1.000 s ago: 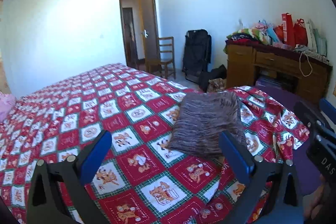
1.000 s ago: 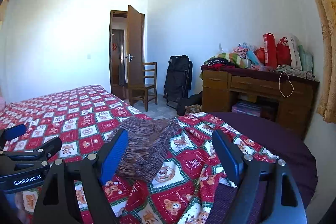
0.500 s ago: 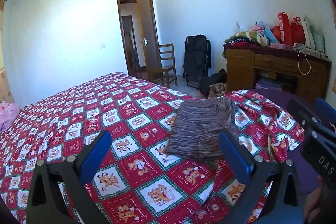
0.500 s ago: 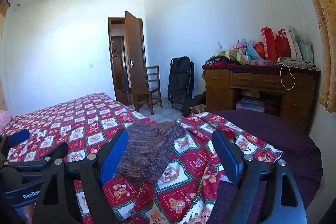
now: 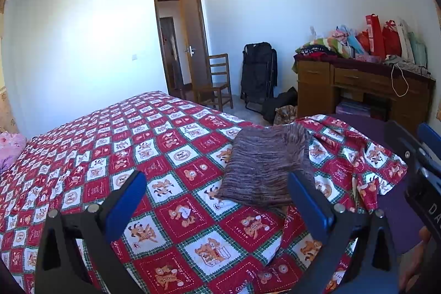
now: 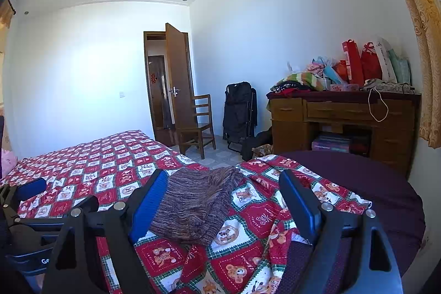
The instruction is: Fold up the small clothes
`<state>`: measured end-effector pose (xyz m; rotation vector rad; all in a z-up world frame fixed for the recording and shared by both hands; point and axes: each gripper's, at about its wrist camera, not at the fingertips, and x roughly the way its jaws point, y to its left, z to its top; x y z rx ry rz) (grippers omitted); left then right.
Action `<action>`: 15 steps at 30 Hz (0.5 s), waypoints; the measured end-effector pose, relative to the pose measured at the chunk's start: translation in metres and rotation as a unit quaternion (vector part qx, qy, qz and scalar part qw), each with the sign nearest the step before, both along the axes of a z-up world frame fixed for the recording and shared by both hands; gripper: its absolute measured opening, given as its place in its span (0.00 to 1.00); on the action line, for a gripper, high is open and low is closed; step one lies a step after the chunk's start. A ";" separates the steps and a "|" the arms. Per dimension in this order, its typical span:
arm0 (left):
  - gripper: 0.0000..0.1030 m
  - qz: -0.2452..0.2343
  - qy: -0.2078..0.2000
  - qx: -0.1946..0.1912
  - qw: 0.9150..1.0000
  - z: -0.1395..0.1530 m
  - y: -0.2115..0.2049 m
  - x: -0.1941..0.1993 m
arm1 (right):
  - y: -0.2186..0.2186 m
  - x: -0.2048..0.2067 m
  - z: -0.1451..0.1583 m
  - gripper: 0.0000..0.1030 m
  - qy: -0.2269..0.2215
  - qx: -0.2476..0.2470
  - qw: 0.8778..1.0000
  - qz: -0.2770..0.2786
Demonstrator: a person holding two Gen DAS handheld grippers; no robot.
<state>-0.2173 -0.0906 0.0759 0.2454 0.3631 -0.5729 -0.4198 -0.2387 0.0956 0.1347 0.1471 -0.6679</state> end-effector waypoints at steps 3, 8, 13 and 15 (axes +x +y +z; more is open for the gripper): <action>1.00 0.002 0.002 0.002 1.000 0.000 0.000 0.000 | 0.001 0.000 -0.001 0.82 0.000 0.001 1.000 0.002; 1.00 0.001 0.002 0.002 1.000 0.000 0.000 0.001 | 0.001 0.002 -0.002 0.82 0.003 0.003 1.000 0.004; 1.00 -0.001 0.004 0.003 1.000 0.001 0.001 -0.001 | 0.001 0.001 -0.002 0.82 0.002 0.002 1.000 0.004; 1.00 -0.001 0.002 0.004 1.000 0.001 0.002 -0.001 | 0.001 0.001 -0.002 0.82 0.001 0.003 1.000 0.004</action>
